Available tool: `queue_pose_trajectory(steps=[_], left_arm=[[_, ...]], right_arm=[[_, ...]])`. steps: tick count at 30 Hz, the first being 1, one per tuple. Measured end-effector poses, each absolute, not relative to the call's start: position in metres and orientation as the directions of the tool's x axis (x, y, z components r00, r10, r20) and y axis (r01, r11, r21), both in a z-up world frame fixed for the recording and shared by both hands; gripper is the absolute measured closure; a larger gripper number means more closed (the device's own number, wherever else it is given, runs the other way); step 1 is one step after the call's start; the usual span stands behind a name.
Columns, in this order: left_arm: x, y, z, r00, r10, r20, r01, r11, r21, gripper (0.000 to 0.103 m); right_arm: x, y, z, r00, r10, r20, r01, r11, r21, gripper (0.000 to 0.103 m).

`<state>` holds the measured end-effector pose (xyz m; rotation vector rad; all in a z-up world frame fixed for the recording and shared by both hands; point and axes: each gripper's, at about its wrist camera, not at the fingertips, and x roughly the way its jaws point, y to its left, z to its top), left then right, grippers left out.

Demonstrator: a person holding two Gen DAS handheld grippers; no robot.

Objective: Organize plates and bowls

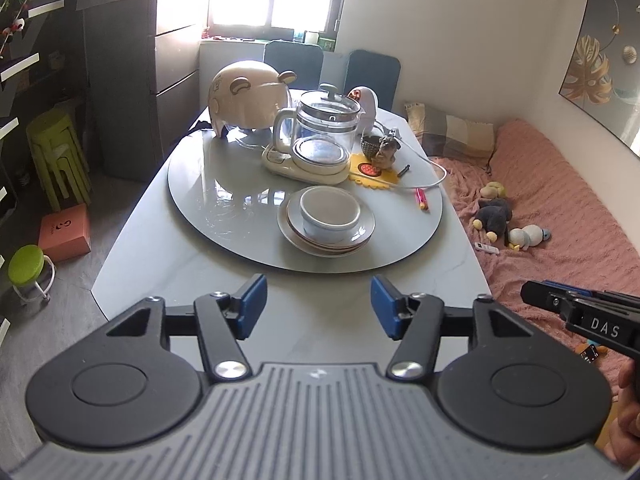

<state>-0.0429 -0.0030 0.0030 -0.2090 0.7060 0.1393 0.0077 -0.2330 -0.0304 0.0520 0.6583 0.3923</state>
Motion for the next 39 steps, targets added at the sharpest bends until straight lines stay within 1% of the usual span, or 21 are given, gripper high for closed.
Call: queue_pose_trajectory(steps=[2,4,5,7,8,9,11,13,16,24,26,27,32,39], left_arm=[[-0.0431,-0.0053,0.0047,0.756,0.061,-0.652,-0.194,0.972,-0.135,0.026],[-0.0427,-0.0071,0.0062,0.758,0.076,-0.647,-0.200,0.973,-0.120,0.019],[-0.0426,-0.0076,0.0074,0.760,0.085,-0.645,-0.205,0.972,-0.114,0.015],[-0.0420,-0.0069,0.0079,0.759,0.089,-0.645,-0.211,0.971,-0.115,0.014],[-0.0420,-0.0061,0.0084,0.759,0.085,-0.646,-0.212,0.970,-0.121,0.012],[-0.0416,-0.0055,0.0081,0.758,0.083,-0.647,-0.214,0.969,-0.126,0.012],[-0.0420,-0.0058,0.0080,0.757,0.085,-0.648,-0.216,0.968,-0.125,0.010],[-0.0424,-0.0064,0.0082,0.757,0.091,-0.647,-0.218,0.969,-0.119,0.009],[-0.0431,-0.0061,0.0095,0.764,0.096,-0.638,-0.222,0.967,-0.121,0.007],[-0.0478,-0.0114,0.0121,0.775,0.090,-0.626,-0.212,0.970,-0.123,0.007],[-0.0487,-0.0127,0.0125,0.775,0.091,-0.625,-0.209,0.971,-0.118,0.007],[-0.0494,-0.0127,0.0126,0.777,0.089,-0.624,-0.209,0.970,-0.122,0.007],[-0.0505,-0.0098,0.0124,0.772,0.085,-0.630,-0.215,0.968,-0.133,0.007],[-0.0484,-0.0055,0.0126,0.769,0.087,-0.633,-0.223,0.965,-0.138,0.007]], right_arm=[[0.0065,-0.2330,-0.0302,0.724,0.359,-0.589,-0.335,0.929,0.155,0.077],[0.0068,-0.2339,-0.0292,0.729,0.349,-0.589,-0.328,0.933,0.147,0.077],[0.0074,-0.2353,-0.0285,0.731,0.346,-0.587,-0.323,0.935,0.148,0.077],[0.0075,-0.2362,-0.0281,0.733,0.341,-0.589,-0.321,0.936,0.142,0.076],[0.0073,-0.2362,-0.0279,0.732,0.342,-0.589,-0.324,0.936,0.141,0.067],[0.0075,-0.2364,-0.0280,0.733,0.343,-0.587,-0.325,0.935,0.142,0.061],[0.0075,-0.2365,-0.0270,0.741,0.338,-0.580,-0.323,0.937,0.133,0.032],[0.0078,-0.2390,-0.0250,0.756,0.332,-0.564,-0.315,0.940,0.130,0.019],[0.0097,-0.2410,-0.0232,0.763,0.328,-0.557,-0.309,0.942,0.131,0.018],[0.0115,-0.2414,-0.0238,0.759,0.329,-0.561,-0.314,0.941,0.126,0.018],[0.0115,-0.2407,-0.0235,0.764,0.321,-0.560,-0.309,0.944,0.119,0.011],[0.0109,-0.2395,-0.0238,0.766,0.322,-0.557,-0.312,0.943,0.116,0.011],[0.0097,-0.2345,-0.0254,0.762,0.324,-0.561,-0.323,0.941,0.104,0.011],[0.0118,-0.2379,-0.0266,0.753,0.342,-0.562,-0.328,0.936,0.129,0.011]])
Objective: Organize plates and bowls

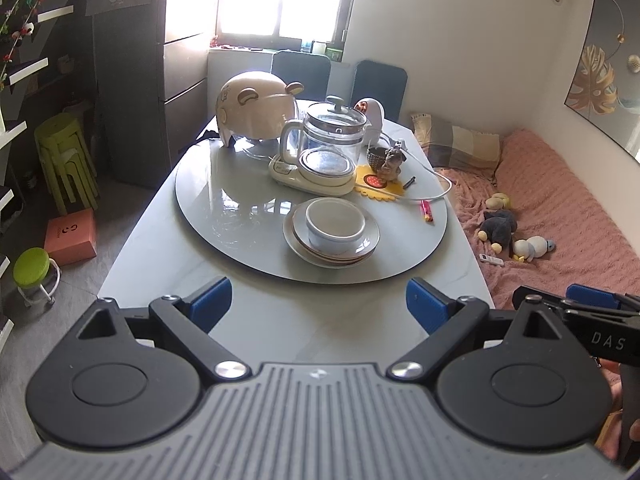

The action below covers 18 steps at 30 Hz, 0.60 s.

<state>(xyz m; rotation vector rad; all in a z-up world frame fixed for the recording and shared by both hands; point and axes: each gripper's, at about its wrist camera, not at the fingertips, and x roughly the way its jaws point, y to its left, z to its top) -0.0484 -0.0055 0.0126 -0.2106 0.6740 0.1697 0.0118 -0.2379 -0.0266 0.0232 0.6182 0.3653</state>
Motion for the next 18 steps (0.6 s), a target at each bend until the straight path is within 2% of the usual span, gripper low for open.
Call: queue_pose_trajectory(steps=[18], left_arm=[[-0.0454,-0.0094,0.0142,0.773,0.086,-0.629,-0.215,0.968,-0.131,0.007]], right_arm=[[0.0063,-0.2397,-0.0270,0.765,0.344,-0.544,-0.325,0.936,0.134,0.011]])
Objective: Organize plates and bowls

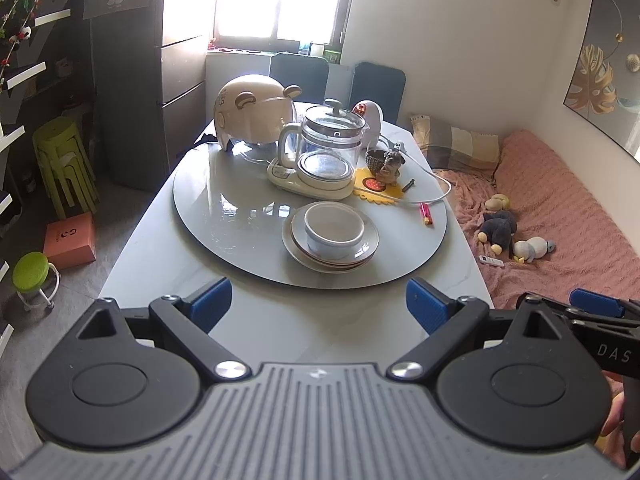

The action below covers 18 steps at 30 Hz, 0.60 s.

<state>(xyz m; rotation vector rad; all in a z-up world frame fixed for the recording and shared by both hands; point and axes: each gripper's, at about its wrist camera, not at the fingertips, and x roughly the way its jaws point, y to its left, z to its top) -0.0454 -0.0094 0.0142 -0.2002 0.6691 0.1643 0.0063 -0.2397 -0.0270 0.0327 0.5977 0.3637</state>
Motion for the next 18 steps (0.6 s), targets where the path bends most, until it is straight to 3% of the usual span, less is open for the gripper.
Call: queue_pose_trajectory(steps=[18], left_arm=[[-0.0491,-0.0140,0.0131,0.777,0.074,-0.626,-0.193,0.973,-0.124,0.007]], right_arm=[[0.0056,-0.2384,-0.0272,0.757,0.347,-0.554,-0.329,0.934,0.136,0.011]])
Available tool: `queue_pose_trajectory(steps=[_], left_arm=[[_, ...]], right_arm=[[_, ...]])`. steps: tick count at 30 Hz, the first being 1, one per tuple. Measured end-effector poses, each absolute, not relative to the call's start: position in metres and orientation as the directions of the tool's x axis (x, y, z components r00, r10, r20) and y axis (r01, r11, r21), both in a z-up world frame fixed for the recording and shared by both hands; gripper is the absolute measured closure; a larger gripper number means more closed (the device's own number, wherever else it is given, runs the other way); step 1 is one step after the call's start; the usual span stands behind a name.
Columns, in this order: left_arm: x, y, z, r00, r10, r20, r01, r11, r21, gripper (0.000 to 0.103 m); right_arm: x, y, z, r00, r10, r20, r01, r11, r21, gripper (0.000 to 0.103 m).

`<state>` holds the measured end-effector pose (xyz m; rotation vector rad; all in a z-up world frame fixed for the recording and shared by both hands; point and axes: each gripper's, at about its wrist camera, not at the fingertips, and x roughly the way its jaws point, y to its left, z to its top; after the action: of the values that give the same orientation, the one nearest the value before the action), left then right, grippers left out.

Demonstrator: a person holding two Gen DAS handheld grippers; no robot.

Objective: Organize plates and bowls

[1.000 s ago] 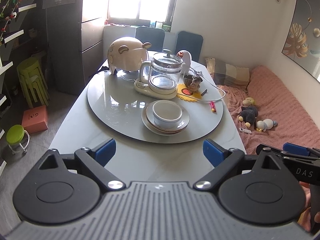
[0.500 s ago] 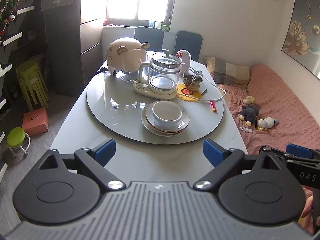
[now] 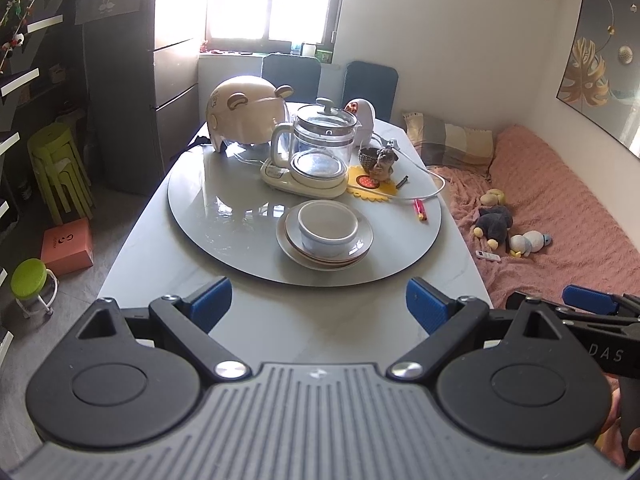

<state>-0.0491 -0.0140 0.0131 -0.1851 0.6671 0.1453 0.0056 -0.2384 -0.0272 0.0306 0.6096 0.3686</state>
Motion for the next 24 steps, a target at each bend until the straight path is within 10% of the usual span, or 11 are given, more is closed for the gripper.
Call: queue_pose_trajectory(steps=[24], left_arm=[[-0.0463,-0.0069,0.0127,0.767,0.082,-0.636,-0.215,0.967,-0.134,0.007]], right_arm=[[0.0080,-0.2400,-0.0326,0.751,0.357,-0.555,-0.338,0.931,0.141,0.011]])
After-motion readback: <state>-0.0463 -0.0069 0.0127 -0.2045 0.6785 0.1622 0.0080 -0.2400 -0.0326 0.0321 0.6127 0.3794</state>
